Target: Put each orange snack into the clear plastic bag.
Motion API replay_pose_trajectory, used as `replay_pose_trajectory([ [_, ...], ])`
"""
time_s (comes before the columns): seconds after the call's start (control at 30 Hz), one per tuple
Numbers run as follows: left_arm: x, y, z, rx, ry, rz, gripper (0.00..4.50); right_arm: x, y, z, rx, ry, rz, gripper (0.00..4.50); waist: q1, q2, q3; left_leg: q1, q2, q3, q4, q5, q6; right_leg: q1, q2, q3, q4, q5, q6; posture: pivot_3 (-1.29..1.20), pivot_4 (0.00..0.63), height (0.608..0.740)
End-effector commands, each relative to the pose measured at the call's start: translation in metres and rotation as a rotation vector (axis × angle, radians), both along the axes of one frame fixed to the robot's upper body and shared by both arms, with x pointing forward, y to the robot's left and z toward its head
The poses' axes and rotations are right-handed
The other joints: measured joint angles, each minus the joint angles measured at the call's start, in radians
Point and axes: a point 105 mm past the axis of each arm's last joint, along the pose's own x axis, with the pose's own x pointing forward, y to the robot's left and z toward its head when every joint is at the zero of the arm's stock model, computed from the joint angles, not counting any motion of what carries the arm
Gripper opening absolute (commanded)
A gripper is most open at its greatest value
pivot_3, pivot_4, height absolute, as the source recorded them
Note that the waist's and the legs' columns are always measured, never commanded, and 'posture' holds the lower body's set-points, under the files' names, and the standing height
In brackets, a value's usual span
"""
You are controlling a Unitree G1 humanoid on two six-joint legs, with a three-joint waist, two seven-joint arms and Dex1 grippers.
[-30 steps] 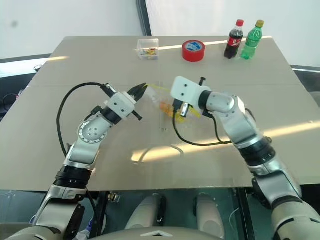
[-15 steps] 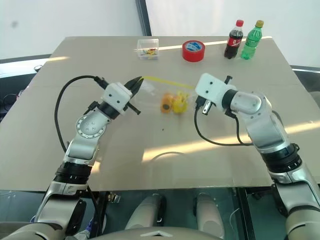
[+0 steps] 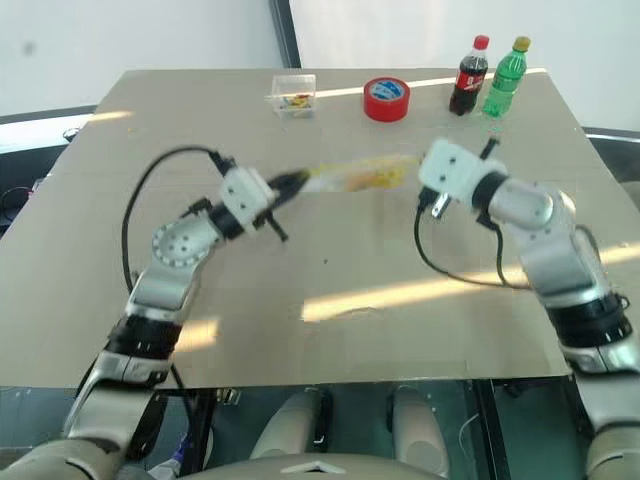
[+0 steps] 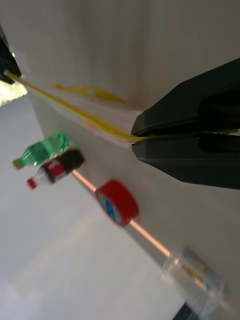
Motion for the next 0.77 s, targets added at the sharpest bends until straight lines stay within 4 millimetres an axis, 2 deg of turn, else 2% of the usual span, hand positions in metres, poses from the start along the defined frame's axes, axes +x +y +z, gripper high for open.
replay_pose_trajectory([
  [0.03,-0.014,0.002,-0.015,0.07,0.042,-0.032,0.0,-0.013,-0.013,-0.01,-0.027,0.016,-0.05,0.07,0.002,0.0,0.0,0.0,0.0,0.0,0.0,0.0,0.001,0.0,0.0,0.0,0.001,0.0,0.0,0.0,0.15,0.74],
  [0.07,-0.018,0.002,-0.023,0.06,0.1,-0.039,0.32,-0.019,-0.013,-0.025,-0.033,0.07,-0.041,0.02,0.003,0.0,0.0,0.001,0.0,0.0,0.0,-0.002,0.004,0.0,0.0,0.0,0.001,0.0,0.0,0.0,0.15,0.74],
  [0.1,-0.022,0.001,-0.028,0.04,0.152,-0.05,0.66,-0.025,-0.013,-0.037,-0.019,0.111,-0.035,0.36,0.003,0.0,0.0,0.002,0.0,0.0,0.0,-0.002,0.004,0.001,0.0,0.0,0.002,0.0,0.0,0.0,0.15,0.74],
  [0.13,-0.026,0.002,-0.03,0.025,0.192,-0.062,0.92,-0.029,-0.014,-0.042,0.024,0.139,-0.043,0.74,0.003,0.0,0.0,0.003,0.0,-0.001,0.001,-0.002,0.004,0.002,0.0,-0.001,0.003,0.0,0.0,0.0,0.15,0.74],
  [0.17,-0.031,0.002,-0.032,0.019,0.223,-0.075,1.35,-0.033,-0.015,-0.046,0.065,0.162,-0.051,1.05,0.002,0.0,0.0,0.004,0.0,-0.002,0.001,-0.002,0.004,0.004,0.001,-0.002,0.003,0.0,0.0,0.0,0.15,0.74],
  [0.27,-0.038,0.015,-0.027,-0.024,0.297,-0.068,2.49,-0.043,-0.028,-0.049,0.108,0.185,-0.086,2.24,0.001,0.001,0.0,0.005,0.0,-0.002,0.002,-0.002,0.004,0.006,0.001,-0.002,0.003,0.0,0.0,0.0,0.15,0.74],
  [0.4,-0.053,0.05,-0.02,-0.117,0.436,-0.04,4.3,-0.065,-0.062,-0.042,0.276,0.22,-0.148,4.16,0.002,0.001,0.0,0.005,0.002,-0.003,0.002,-0.002,0.004,0.006,0.001,-0.003,0.002,0.0,0.0,0.0,0.15,0.74],
  [0.43,-0.056,0.058,-0.018,-0.133,0.457,-0.02,4.5,-0.071,-0.068,-0.038,0.319,0.223,-0.148,4.44,0.002,0.001,0.0,0.005,0.002,-0.003,0.002,-0.002,0.004,0.006,0.001,-0.003,0.001,0.0,0.0,0.0,0.15,0.74],
  [0.6,-0.069,0.088,-0.011,-0.157,0.528,0.028,4.5,-0.1,-0.085,-0.022,0.413,0.23,-0.132,4.44,0.005,0.001,0.0,0.008,0.002,-0.003,0.002,-0.003,0.004,0.01,0.001,-0.003,0.0,0.0,0.0,0.0,0.15,0.74],
  [0.77,-0.075,0.097,-0.006,-0.133,0.548,0.038,4.5,-0.118,-0.084,-0.018,0.45,0.289,-0.1,4.44,0.007,0.001,0.001,0.024,0.003,-0.002,-0.001,-0.003,0.004,0.026,0.001,-0.003,-0.002,-0.001,0.0,0.0,0.15,0.74],
])
